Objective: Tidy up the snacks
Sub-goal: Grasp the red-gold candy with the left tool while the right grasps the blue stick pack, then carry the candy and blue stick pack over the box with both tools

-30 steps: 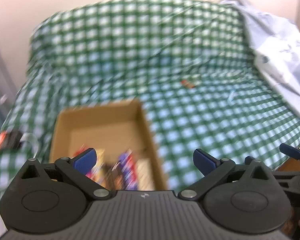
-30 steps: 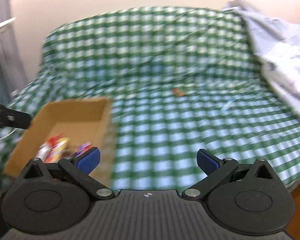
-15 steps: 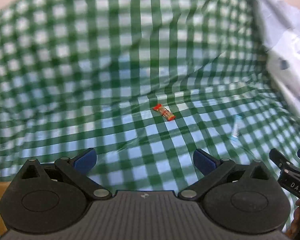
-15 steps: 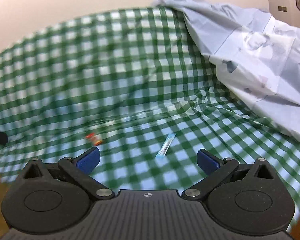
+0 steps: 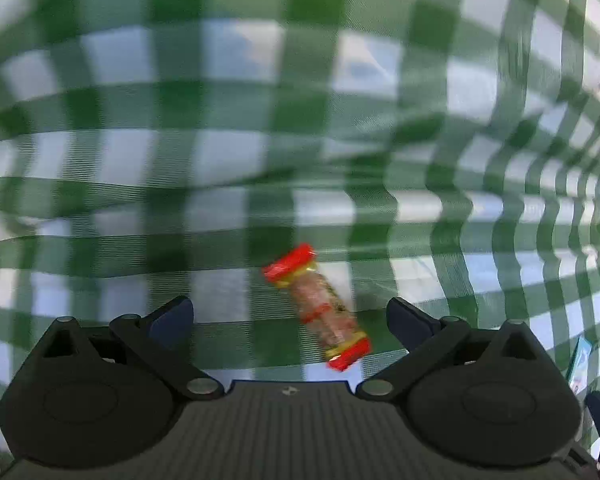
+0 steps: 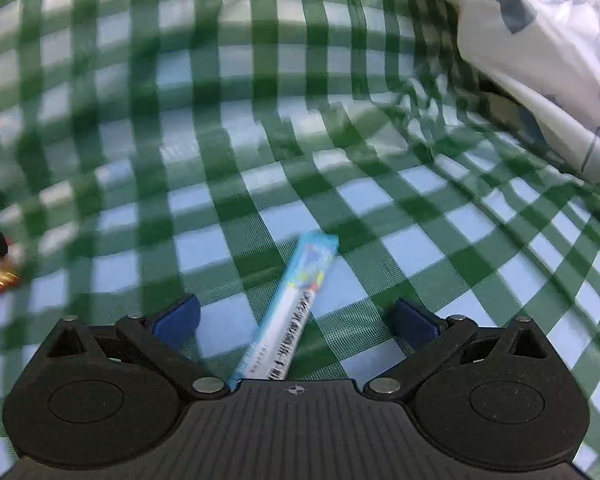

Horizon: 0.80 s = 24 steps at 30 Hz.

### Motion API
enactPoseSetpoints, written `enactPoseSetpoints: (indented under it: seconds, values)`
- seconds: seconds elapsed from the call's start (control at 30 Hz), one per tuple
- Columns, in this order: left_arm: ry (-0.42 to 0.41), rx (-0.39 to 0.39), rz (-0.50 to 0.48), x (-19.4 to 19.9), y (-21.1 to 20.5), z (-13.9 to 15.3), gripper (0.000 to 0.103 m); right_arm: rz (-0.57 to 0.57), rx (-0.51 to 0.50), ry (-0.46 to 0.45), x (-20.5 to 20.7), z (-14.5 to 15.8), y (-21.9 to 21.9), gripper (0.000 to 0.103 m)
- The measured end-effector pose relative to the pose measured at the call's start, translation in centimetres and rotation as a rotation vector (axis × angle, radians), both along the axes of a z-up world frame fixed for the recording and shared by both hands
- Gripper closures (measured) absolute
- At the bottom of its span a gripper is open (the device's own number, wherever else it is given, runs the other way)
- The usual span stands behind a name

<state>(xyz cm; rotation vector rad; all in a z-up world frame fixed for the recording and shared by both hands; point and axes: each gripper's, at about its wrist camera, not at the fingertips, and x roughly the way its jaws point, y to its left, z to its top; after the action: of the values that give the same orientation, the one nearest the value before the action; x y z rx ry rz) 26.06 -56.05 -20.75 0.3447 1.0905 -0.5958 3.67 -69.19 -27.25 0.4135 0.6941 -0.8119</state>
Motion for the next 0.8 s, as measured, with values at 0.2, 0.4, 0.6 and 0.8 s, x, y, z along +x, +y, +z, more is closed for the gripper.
enactPoseSetpoints:
  seconds: [0.2, 0.4, 0.6, 0.8]
  values:
    - [-0.038, -0.03, -0.07, -1.0, 0.1, 0.9, 0.084, 0.078, -0.094, -0.011, -0.8, 0.5, 1.7, 0.086]
    - [0.002, -0.101, -0.073, -3.8, 5.7, 4.9, 0.085, 0.08, -0.079, -0.042, -3.0, 4.0, 2.9, 0.09]
    - [-0.049, -0.215, -0.131, -11.9, 16.3, 12.7, 0.085, 0.157, -0.032, -0.165, -9.0, 11.5, 10.7, 0.09]
    - [-0.1, -0.27, -0.175, -22.5, 28.1, 19.6, 0.085, 0.254, 0.048, -0.263, -17.0, 19.3, 21.5, 0.09]
